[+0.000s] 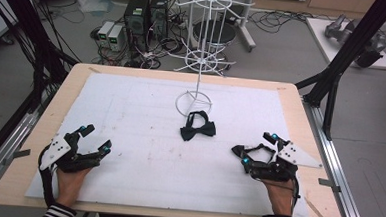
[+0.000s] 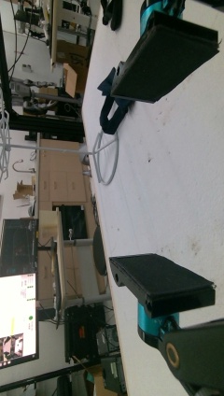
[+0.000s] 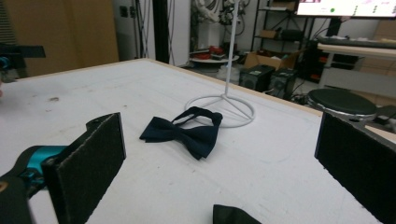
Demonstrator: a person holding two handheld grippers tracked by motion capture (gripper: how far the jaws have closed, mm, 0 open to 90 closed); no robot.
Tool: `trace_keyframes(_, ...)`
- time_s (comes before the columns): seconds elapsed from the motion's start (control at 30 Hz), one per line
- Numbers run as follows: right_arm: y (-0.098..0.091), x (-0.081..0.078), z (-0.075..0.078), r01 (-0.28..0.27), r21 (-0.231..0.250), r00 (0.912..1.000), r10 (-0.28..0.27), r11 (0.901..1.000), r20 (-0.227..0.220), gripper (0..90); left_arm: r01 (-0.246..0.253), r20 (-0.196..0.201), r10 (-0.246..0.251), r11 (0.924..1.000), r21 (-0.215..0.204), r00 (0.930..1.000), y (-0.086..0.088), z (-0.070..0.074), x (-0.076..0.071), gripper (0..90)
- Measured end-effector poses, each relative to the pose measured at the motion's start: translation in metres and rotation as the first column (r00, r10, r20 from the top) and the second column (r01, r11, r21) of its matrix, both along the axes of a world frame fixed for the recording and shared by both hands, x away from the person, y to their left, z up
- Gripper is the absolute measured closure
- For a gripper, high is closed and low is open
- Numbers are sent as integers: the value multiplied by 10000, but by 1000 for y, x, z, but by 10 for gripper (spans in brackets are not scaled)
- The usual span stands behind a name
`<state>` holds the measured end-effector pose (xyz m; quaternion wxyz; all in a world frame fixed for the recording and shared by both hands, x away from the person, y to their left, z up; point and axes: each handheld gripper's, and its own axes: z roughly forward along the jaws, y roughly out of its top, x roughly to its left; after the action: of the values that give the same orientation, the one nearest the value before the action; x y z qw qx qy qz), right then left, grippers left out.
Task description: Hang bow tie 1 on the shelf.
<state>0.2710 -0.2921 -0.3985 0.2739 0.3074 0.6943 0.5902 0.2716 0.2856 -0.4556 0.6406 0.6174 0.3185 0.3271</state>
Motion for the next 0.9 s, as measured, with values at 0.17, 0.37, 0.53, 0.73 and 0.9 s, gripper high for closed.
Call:
trace_keyframes(0.17, -2, 11, 13, -471, -217, 9985, 466, 9987, -273, 11, -9, 2, 9, 10000, 3, 10000, 0, 0, 0, 161)
trace_keyframes(0.37, 1, 24, 22, -1005, -810, 9930, 949, 9916, -698, 11, -26, -1, 26, 10000, 17, 10000, 0, 0, 0, 161)
trace_keyframes(0.53, 9, 35, 31, -1599, -1395, 9841, 1467, 9772, -1006, 11, -26, -2, 26, 10000, 32, 10000, 0, 0, 0, 161)
trace_keyframes(0.73, 22, 50, 41, -2297, -2274, 9707, 2060, 9463, -1234, 11, -24, 0, 24, 10000, 23, 10000, 0, 0, 0, 162)
trace_keyframes(0.9, 36, 63, 50, -2887, -3038, 9558, 2549, 9080, -1464, 11, -39, -3, 39, 10000, 24, 10000, 0, 0, 0, 162)
